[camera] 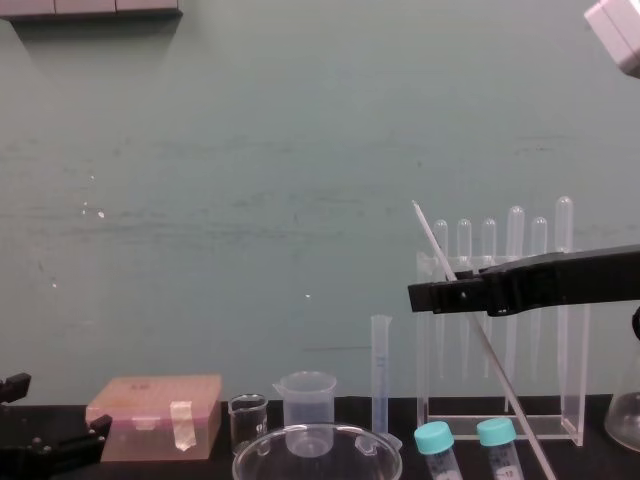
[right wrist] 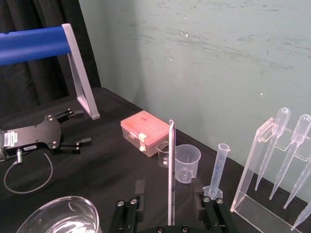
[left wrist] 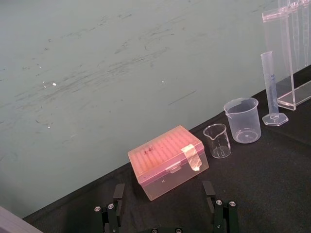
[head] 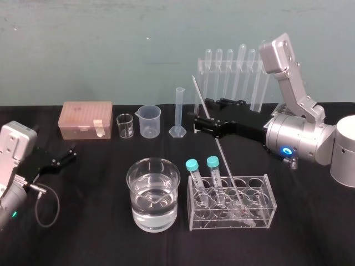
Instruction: Hold the thermometer with one hand and immerse one end into the beaker, then reinsert it into the test tube rack.
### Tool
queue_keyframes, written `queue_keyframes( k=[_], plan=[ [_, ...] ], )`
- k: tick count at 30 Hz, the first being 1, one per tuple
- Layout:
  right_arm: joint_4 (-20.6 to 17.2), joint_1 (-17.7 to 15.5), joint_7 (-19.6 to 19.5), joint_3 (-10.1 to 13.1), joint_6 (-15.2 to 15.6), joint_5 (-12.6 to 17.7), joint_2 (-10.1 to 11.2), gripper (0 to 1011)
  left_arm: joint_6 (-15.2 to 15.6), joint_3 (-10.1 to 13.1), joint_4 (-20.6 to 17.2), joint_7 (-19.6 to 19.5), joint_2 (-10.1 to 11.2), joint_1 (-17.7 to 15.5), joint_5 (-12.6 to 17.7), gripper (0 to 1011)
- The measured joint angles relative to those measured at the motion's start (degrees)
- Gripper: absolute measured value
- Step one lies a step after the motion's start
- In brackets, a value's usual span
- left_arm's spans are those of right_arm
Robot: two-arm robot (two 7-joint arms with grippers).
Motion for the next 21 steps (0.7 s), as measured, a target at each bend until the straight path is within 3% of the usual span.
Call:
queue_keyframes(
  k=[17,21],
  plan=[
    [-0.06,0.0,0.0,0.01,0.0,0.08,0.02,87,0.0,0.0,0.0,0.0,0.0,0.0,0.0,1008],
    [-0.06,0.0,0.0,0.01,0.0,0.08,0.02,55,0.0,0.0,0.0,0.0,0.0,0.0,0.0,1008]
  ],
)
